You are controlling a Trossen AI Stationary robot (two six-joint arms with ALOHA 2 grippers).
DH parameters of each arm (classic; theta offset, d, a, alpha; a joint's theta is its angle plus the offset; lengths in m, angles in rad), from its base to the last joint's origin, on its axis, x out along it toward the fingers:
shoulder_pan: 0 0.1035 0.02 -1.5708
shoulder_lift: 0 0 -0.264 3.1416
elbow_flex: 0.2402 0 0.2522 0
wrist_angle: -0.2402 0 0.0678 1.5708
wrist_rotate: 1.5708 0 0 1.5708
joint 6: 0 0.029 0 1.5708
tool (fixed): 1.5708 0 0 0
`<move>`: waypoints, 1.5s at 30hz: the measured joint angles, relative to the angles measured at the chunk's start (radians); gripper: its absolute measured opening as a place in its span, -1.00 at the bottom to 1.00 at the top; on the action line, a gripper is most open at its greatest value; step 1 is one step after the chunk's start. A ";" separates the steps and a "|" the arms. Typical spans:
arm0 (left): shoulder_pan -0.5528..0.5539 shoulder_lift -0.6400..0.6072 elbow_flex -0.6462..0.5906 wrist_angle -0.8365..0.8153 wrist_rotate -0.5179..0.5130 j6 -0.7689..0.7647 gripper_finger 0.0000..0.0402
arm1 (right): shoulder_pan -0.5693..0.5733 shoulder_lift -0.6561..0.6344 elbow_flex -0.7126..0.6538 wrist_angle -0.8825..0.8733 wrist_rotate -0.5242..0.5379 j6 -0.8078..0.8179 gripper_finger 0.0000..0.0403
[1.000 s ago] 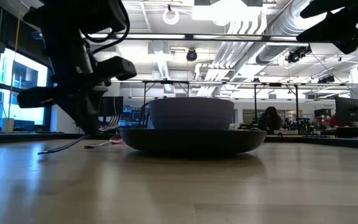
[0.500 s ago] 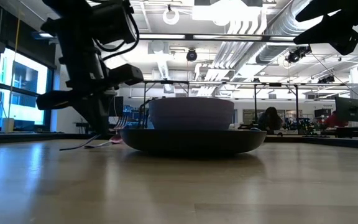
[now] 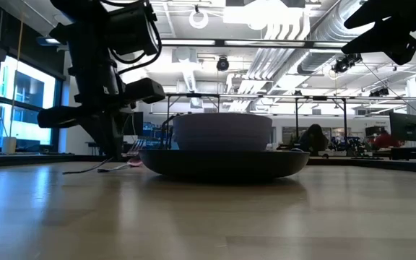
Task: Set table place
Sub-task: Move the fork to the left side of the black plate
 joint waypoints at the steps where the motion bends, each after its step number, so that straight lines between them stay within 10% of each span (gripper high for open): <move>1: 0.000 0.000 0.000 0.002 0.000 -0.004 -1.00 | 0.000 0.000 0.000 0.000 0.000 0.000 0.01; 45: 0.000 0.043 0.000 0.020 0.046 -0.059 -0.90 | 0.000 0.000 -0.001 -0.036 -0.020 -0.005 0.01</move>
